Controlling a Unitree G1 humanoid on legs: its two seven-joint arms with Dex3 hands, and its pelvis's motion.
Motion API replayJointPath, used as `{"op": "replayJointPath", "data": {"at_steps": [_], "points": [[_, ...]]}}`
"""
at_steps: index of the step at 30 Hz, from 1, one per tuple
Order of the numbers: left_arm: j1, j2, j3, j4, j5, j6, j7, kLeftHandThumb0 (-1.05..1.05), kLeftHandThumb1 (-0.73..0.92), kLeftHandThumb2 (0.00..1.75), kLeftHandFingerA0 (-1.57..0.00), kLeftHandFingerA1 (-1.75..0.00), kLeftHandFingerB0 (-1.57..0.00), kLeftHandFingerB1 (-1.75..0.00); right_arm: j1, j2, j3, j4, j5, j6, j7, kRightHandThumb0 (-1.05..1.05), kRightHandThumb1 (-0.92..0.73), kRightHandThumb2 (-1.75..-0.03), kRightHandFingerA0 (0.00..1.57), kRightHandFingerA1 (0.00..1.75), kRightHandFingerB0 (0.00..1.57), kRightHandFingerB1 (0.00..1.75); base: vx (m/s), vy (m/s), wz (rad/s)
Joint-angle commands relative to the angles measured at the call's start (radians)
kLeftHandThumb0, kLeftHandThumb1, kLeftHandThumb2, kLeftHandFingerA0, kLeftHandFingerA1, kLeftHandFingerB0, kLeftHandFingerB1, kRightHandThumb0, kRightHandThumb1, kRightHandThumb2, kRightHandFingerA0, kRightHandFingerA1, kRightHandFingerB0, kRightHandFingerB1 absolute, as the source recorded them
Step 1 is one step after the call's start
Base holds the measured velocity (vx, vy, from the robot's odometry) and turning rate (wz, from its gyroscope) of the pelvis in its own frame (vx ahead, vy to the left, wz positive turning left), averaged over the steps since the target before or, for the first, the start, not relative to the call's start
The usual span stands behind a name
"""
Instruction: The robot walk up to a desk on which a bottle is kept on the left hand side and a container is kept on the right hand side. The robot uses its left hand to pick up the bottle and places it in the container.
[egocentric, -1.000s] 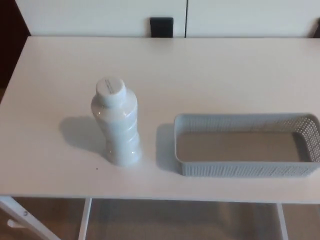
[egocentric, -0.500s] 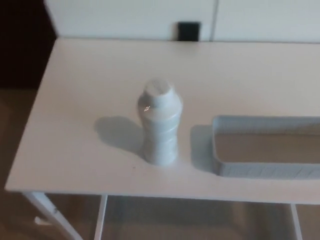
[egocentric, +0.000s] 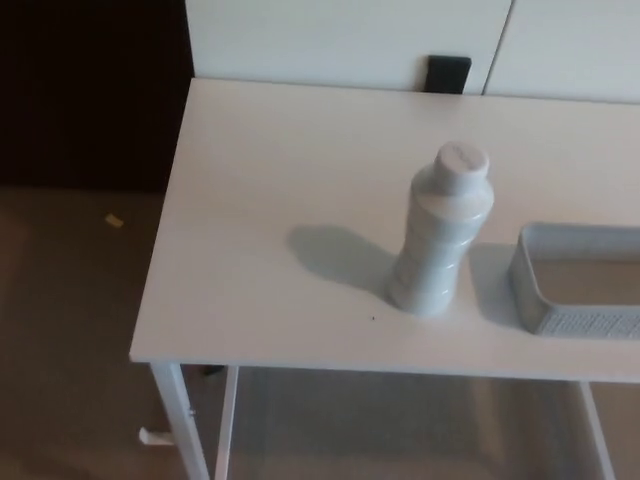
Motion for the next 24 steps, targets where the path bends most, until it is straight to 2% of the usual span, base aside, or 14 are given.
{"op": "replayJointPath", "data": {"at_steps": [1, 6, 7, 8, 9, 10, 17, 24], "points": [[-0.01, -0.007, 0.012, -0.016, -0.019, -0.025, -0.017, -0.29, 0.7, 0.6, -0.49, -0.51, -0.55, -0.48, -0.012, -0.014, 0.001, -0.014, 0.002, 0.011, -0.014, -0.39, -0.45, -0.54, 0.57, 0.6, 0.35, 0.45, 0.0, 0.0, 0.0], [-0.024, -0.006, -0.004, -0.013, -0.003, -0.058, -0.023, -0.3, 0.68, 0.6, -0.49, -0.49, -0.56, -0.47, -0.006, -0.01, 0.006, -0.053, 0.006, 0.021, -0.012, -0.36, -0.44, -0.53, 0.58, 0.65, 0.36, 0.48, -0.07, -0.075, 0.02], [-0.02, -0.007, -0.008, -0.027, -0.001, -0.06, -0.019, -0.38, 0.57, 0.86, -0.42, -0.58, -0.4, -0.54, -0.002, -0.01, 0.011, -0.066, 0.002, 0.023, -0.015, -0.39, -0.44, -0.53, 0.58, 0.63, 0.37, 0.48, -0.04, -0.193, -0.14], [-0.017, -0.008, -0.01, -0.036, 0.0, -0.06, -0.017, -0.38, 0.57, 0.86, -0.42, -0.58, -0.4, -0.54, 0.0, -0.01, 0.013, -0.072, -0.001, 0.023, -0.018, -0.39, -0.44, -0.53, 0.58, 0.63, 0.37, 0.48, 0.07, 0.07, -0.22], [-0.016, -0.011, -0.012, -0.048, 0.002, -0.061, -0.012, -0.31, 0.69, 0.61, -0.47, -0.48, -0.44, -0.42, -0.004, -0.012, 0.016, -0.072, -0.006, 0.031, -0.027, -0.38, -0.43, -0.53, 0.59, 0.61, 0.36, 0.45, 0.07, 0.095, 0.15], [-0.021, -0.016, -0.009, -0.051, 0.0, -0.058, -0.001, -0.3, 0.66, 0.59, -0.52, -0.49, -0.49, -0.43, -0.011, -0.015, 0.017, -0.067, -0.006, 0.034, -0.028, -0.38, -0.44, -0.53, 0.57, 0.61, 0.35, 0.45, 0.06, 0.09, 0.0], [-0.01, -0.033, -0.007, -0.12, -0.008, -0.015, 0.028, -0.29, 0.68, 0.59, -0.54, -0.5, -0.49, -0.44, -0.007, -0.02, 0.025, -0.089, -0.004, 0.05, -0.025, -0.38, -0.44, -0.53, 0.55, 0.61, 0.35, 0.46, -0.02, -0.051, -0.01], [-0.024, -0.028, -0.013, -0.08, 0.002, -0.052, 0.02, -0.32, 0.69, 0.6, -0.55, -0.5, -0.49, -0.43, -0.018, -0.021, 0.023, -0.08, -0.003, 0.048, -0.028, -0.37, -0.47, -0.54, 0.57, 0.62, 0.35, 0.46, 0.02, 0.062, 0.01]]}}
